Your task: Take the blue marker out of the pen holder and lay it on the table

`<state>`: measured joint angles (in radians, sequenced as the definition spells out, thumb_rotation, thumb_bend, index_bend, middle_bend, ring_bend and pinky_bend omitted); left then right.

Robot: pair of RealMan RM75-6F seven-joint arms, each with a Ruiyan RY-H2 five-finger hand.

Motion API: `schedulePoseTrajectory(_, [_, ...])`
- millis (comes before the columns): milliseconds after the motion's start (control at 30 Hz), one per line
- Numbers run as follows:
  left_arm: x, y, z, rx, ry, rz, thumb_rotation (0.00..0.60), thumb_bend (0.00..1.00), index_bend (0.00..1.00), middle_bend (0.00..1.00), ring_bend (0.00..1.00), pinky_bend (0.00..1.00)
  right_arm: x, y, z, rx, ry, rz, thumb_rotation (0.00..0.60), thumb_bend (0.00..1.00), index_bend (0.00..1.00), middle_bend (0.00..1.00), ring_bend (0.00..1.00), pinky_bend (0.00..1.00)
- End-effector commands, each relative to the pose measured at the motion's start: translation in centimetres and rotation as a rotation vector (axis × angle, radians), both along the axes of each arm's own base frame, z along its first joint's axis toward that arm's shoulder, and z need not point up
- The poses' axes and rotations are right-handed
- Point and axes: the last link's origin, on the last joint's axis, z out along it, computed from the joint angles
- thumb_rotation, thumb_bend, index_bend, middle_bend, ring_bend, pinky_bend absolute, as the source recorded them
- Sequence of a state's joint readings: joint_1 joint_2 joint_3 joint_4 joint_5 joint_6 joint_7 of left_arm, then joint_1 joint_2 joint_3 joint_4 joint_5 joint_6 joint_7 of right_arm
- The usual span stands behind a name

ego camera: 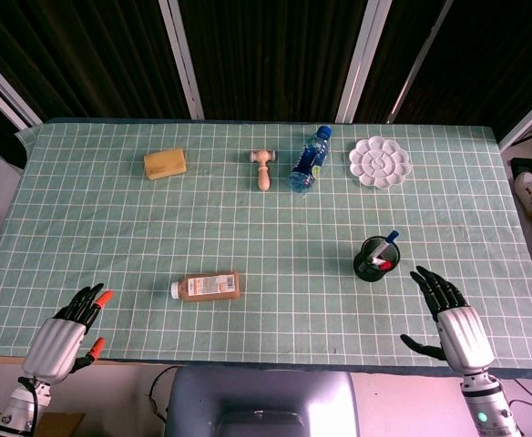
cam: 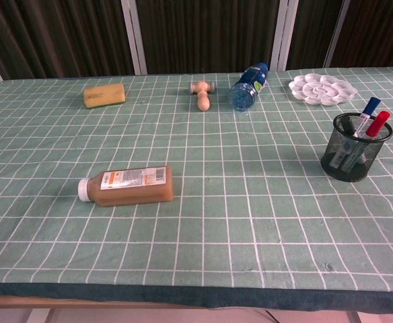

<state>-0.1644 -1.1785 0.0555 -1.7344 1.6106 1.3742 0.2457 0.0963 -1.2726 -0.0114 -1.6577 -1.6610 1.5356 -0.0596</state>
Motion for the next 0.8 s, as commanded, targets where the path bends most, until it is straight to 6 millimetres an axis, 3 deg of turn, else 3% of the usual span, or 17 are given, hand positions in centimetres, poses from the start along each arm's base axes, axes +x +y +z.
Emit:
schedulePoseTrajectory(33, [0.0,0.0,0.0,0.000,-0.001,0.001,0.600,0.39,0.10,0.00,0.05,0.35,0.0,0.0,0.0,0.002,0.002,0.000,0.600,0.12,0.07,0.16,0.14,0.29])
schedulePoseTrajectory(300, [0.1,0.1,-0.1,-0.007,-0.002,-0.002,0.600,0.39,0.10,0.00,0.05,0.35,-0.2,-0.9,0.4,-0.009,-0.015,-0.014,0.600,0.12,0.07,0.16,0.14,0.29])
schedulePoseTrajectory(467, [0.0,0.0,0.2,0.004,-0.009,0.002,0.600,0.39,0.10,0.00,0.05,0.35,0.3,-3.2,1.2,-0.018,-0.013,-0.013,0.600,0.12,0.07,0.16,0.14,0.29])
schedulePoseTrajectory(600, [-0.1,0.1,0.4,0.014,-0.014,0.010,0.600,0.39,0.10,0.00,0.05,0.35,1.0,-6.1,3.1,-0.045,0.019,-0.024,0.600,0.12,0.08,0.16,0.16,0.30])
schedulePoseTrajectory(733, [-0.2,0.1,0.2,0.004,-0.010,0.011,0.600,0.39,0.10,0.00,0.04,0.35,1.5,-9.6,3.8,-0.072,0.091,-0.049,0.600,0.12,0.14,0.26,0.30,0.41])
schedulePoseTrajectory(800, [-0.1,0.1,0.2,0.004,-0.008,0.009,0.600,0.39,0.10,0.00,0.05,0.35,1.8,-11.5,3.8,-0.077,0.140,-0.053,0.600,0.12,0.19,0.42,0.47,0.54])
